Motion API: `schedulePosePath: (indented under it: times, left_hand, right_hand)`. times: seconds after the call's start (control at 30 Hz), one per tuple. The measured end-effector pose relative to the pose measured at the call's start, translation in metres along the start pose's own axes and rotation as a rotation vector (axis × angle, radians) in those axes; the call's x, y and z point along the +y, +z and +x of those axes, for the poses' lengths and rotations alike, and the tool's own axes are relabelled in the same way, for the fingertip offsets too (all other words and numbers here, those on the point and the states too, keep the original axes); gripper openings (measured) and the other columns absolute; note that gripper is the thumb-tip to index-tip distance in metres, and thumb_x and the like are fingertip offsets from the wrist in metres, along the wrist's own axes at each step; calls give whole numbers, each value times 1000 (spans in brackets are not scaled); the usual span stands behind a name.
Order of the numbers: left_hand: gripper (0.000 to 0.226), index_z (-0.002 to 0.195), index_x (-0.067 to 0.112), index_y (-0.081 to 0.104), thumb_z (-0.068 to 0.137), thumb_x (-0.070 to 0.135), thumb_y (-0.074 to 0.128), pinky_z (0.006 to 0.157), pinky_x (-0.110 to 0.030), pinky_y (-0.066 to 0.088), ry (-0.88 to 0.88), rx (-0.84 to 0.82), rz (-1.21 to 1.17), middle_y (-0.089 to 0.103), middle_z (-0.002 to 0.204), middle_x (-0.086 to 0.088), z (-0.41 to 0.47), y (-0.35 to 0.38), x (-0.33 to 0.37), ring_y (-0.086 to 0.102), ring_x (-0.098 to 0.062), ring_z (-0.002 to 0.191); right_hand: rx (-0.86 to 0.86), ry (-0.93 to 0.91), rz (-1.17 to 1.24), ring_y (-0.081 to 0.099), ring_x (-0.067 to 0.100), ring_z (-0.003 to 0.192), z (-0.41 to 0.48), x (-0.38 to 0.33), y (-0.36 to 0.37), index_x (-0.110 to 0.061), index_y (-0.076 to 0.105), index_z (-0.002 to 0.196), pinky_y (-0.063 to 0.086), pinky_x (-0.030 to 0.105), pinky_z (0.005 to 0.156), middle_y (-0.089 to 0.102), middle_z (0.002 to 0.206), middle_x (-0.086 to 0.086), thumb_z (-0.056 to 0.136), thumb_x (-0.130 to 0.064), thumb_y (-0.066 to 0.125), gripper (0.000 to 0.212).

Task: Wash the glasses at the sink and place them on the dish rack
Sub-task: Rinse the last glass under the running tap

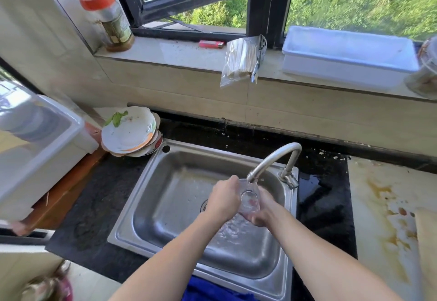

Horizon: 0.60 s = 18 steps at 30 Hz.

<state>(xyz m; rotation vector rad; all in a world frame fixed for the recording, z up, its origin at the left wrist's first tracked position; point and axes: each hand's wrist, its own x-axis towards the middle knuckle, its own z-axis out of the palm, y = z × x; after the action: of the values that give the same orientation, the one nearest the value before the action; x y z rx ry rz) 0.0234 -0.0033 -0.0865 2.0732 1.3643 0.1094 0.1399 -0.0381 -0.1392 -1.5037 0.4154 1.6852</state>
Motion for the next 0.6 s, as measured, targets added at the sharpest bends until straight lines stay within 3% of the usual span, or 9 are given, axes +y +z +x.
schedulePosePath:
  times: [0.1,0.2,0.27,0.33,0.4,0.5,0.57,0.6]
  left_hand:
    - [15,85,11,50,94,11,38,61,-36,38,93,-54,55,56,80,-15,10,-6,18,47,-34,71]
    - [18,90,8,57,92,9,40,59,-36,39,228,-38,1,57,75,-13,12,-6,13,46,-32,67]
    - [14,87,12,56,88,3,46,58,-35,37,340,20,-37,55,71,-10,13,0,-4,48,-33,66]
    - [30,94,24,55,84,-4,50,56,-30,34,392,82,-52,56,69,-7,9,9,-23,53,-30,62]
    - [45,108,34,56,84,-3,48,58,-28,41,372,125,-99,60,71,-4,3,17,-32,56,-23,62]
    - [41,105,26,73,87,-2,50,72,-23,50,191,193,-292,71,87,3,-5,26,-34,65,-14,77]
    - [27,100,13,75,88,-3,57,79,-29,52,-158,169,-527,74,92,-3,-2,33,-39,66,-16,81]
    - [22,99,7,74,87,-4,58,75,-34,53,-361,146,-685,72,86,-9,-1,37,-39,64,-21,74]
  right_hand:
    - [16,-14,-35,72,34,84,-4,-7,-15,-13,65,119,61,42,65,69,111,16,75,-45,77,56]
    - [-98,-10,85,73,35,81,-12,-19,-32,-15,65,121,61,41,61,74,98,18,83,-60,64,59]
    - [-170,-12,113,72,37,88,-19,-28,-39,-20,56,126,60,43,67,72,105,21,79,-70,61,69]
    - [-144,-25,17,70,39,93,-24,-34,-39,-19,50,126,59,45,76,68,110,26,75,-66,67,72]
    - [-126,-54,-12,70,38,93,-27,-35,-36,-19,52,123,57,47,81,67,112,26,75,-54,71,62]
    - [-123,-140,-60,66,39,99,-34,-33,-30,-16,56,111,53,52,91,65,111,23,81,-36,66,37]
    - [-120,-221,-130,66,36,96,-32,-31,-27,-11,61,103,53,52,92,67,106,20,84,-29,62,26]
    - [-108,-269,-181,67,34,94,-31,-30,-25,-10,63,104,55,51,89,68,106,20,83,-29,63,29]
